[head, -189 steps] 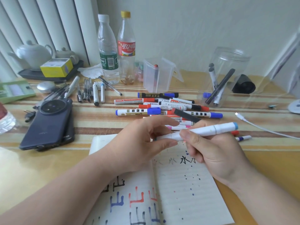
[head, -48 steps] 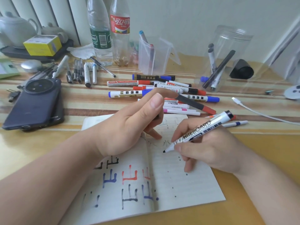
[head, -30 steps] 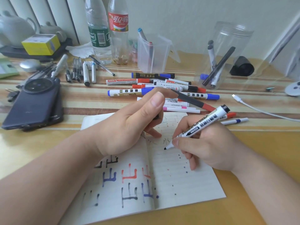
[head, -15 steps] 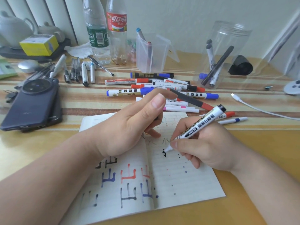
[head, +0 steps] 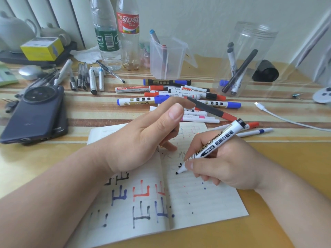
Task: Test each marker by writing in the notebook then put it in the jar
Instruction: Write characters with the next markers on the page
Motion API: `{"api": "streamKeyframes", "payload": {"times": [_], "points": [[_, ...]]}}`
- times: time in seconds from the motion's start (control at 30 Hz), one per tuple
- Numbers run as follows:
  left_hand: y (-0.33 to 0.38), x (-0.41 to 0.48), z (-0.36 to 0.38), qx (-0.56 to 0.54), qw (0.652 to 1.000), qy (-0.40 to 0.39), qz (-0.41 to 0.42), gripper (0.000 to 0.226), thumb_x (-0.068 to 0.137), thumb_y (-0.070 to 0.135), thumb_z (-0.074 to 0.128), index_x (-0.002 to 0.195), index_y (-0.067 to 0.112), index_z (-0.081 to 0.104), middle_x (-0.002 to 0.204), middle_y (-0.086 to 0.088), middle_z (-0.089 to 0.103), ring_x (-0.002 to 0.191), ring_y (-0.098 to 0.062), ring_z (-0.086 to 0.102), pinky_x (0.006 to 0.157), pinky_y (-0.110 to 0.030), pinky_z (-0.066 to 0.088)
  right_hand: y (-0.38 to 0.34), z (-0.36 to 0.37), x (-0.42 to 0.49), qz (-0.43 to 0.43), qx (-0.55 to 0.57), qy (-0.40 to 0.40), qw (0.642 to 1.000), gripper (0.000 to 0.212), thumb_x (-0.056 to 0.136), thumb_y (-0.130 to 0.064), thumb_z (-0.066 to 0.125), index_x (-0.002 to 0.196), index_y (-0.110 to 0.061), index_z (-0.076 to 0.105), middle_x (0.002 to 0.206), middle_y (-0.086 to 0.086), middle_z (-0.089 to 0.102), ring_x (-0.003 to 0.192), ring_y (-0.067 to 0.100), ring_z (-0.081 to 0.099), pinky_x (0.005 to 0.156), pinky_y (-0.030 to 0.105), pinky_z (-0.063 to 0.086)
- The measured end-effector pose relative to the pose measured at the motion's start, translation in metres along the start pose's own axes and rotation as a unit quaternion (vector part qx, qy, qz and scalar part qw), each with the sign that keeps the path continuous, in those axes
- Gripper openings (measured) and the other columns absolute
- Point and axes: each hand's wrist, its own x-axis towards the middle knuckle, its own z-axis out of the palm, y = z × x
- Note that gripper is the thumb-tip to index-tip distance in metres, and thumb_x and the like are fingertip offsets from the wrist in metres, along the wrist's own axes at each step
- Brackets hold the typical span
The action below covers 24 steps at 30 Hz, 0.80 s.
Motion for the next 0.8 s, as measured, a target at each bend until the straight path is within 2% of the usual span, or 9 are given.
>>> {"api": "streamKeyframes", "payload": {"times": [0.07,0.13,0.23,0.5,0.57,0.7,0.8], "points": [[-0.0002,-0.0001,-0.0001,0.004,1.000,-0.001,-0.001,0.067,0.083,0.085,0.036,0.128,0.040,0.057,0.076,-0.013,0.038,0.066,-0.017,0.039,0.082,-0.062,0.056,0.0009,-0.0006,0.0003,0.002,0.027,0.009,1.000,0.010,0.077,-0.013,0.075,0.073,-0.009,0.068,0.057,0.007,0.063,0.046,0.018,0.055,0.040,0.026,0.040],[-0.0005,0.0000,0.0001,0.003,1.000,-0.003,0.000,0.068,0.083,0.085,0.036,0.129,0.040,0.057,0.075,-0.010,0.039,0.066,-0.017,0.040,0.082,-0.061,0.056,0.0047,-0.0037,0.0018,0.009,0.041,0.043,0.998,0.010,0.077,-0.011,0.072,0.072,-0.006,0.065,0.054,0.010,0.056,0.043,0.018,0.048,0.039,0.025,0.036],[-0.0009,0.0000,0.0003,-0.003,1.000,0.000,0.003,0.066,0.084,0.084,0.038,0.128,0.038,0.058,0.075,-0.011,0.039,0.066,-0.016,0.040,0.082,-0.062,0.056,0.0073,-0.0053,0.0035,0.004,0.006,0.058,0.998,0.010,0.075,-0.015,0.070,0.069,-0.009,0.063,0.053,0.014,0.050,0.045,0.021,0.043,0.041,0.028,0.032],[-0.0012,0.0001,0.0004,-0.007,1.000,-0.001,0.011,0.064,0.084,0.083,0.038,0.128,0.040,0.058,0.076,-0.013,0.039,0.066,-0.017,0.039,0.081,-0.062,0.056,0.0086,-0.0035,0.0042,-0.016,-0.033,0.061,0.997,0.016,0.081,-0.007,0.074,0.069,-0.009,0.065,0.050,-0.002,0.053,0.046,0.013,0.046,0.045,0.026,0.035],[-0.0014,0.0002,-0.0005,-0.006,1.000,-0.003,0.011,0.065,0.084,0.083,0.037,0.129,0.041,0.057,0.075,-0.009,0.040,0.066,-0.016,0.040,0.081,-0.061,0.057,0.0066,-0.0030,0.0042,-0.019,-0.029,0.051,0.998,0.012,0.078,-0.011,0.074,0.069,-0.010,0.066,0.052,0.002,0.055,0.049,0.016,0.049,0.046,0.030,0.038],[-0.0019,0.0004,-0.0008,-0.004,1.000,-0.003,0.010,0.065,0.085,0.083,0.036,0.130,0.040,0.056,0.076,-0.006,0.040,0.066,-0.014,0.041,0.082,-0.058,0.058,0.0078,-0.0034,0.0045,-0.009,-0.030,0.052,0.998,0.017,0.082,-0.001,0.074,0.068,-0.009,0.066,0.055,0.015,0.056,0.051,0.020,0.050,0.048,0.035,0.038],[-0.0016,0.0007,-0.0002,-0.008,1.000,-0.006,0.008,0.065,0.084,0.083,0.037,0.129,0.040,0.057,0.077,-0.007,0.040,0.065,-0.014,0.041,0.082,-0.059,0.058,0.0083,-0.0043,0.0060,0.006,-0.040,0.041,0.998,0.013,0.073,-0.013,0.072,0.065,-0.008,0.063,0.051,0.010,0.051,0.049,0.018,0.046,0.046,0.033,0.035]]}}
